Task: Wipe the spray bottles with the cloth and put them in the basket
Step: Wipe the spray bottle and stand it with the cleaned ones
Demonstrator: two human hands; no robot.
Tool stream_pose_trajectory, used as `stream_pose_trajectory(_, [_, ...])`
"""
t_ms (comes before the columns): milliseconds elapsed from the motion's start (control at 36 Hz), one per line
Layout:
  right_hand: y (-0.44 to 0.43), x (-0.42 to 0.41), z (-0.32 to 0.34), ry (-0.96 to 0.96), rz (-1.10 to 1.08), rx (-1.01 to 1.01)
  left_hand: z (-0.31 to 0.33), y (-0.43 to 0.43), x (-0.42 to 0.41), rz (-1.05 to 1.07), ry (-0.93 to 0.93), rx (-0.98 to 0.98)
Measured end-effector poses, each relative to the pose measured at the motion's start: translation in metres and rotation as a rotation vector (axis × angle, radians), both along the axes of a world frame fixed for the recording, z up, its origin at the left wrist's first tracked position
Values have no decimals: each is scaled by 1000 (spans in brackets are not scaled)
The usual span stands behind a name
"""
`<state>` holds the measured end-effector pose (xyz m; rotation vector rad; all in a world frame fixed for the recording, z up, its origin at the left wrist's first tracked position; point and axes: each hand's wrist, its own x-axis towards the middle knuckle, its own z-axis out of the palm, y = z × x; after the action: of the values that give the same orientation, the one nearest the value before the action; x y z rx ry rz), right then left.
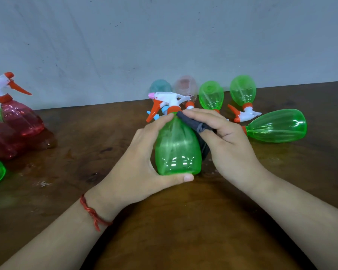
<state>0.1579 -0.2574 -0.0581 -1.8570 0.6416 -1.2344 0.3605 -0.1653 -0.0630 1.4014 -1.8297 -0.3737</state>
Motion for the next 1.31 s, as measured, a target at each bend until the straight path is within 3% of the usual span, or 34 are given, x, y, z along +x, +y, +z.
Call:
stream_pose_trajectory(278, [0, 1, -5, 54, -67, -47, -8, -5, -7, -29, 28, 7])
stream_pose_trajectory(500, [2, -1, -7, 205, -99, -395, -11, -11, -3, 36, 118, -17])
stream_pose_trajectory(639, [7, -3, -6, 281, 1, -478, -11, -14, 5, 193, 230, -16])
stream_pose_trajectory(750, [9, -3, -7, 296, 63, -484, -8, -15, 7, 266, 297, -3])
stream_pose_trajectory(972, [10, -2, -6, 274, 16, -450, -10, -16, 9, 270, 245, -18])
stream_pose_trajectory(1306, [-4, 0, -8, 116, -29, -140, -13, -8, -6, 25, 165, 36])
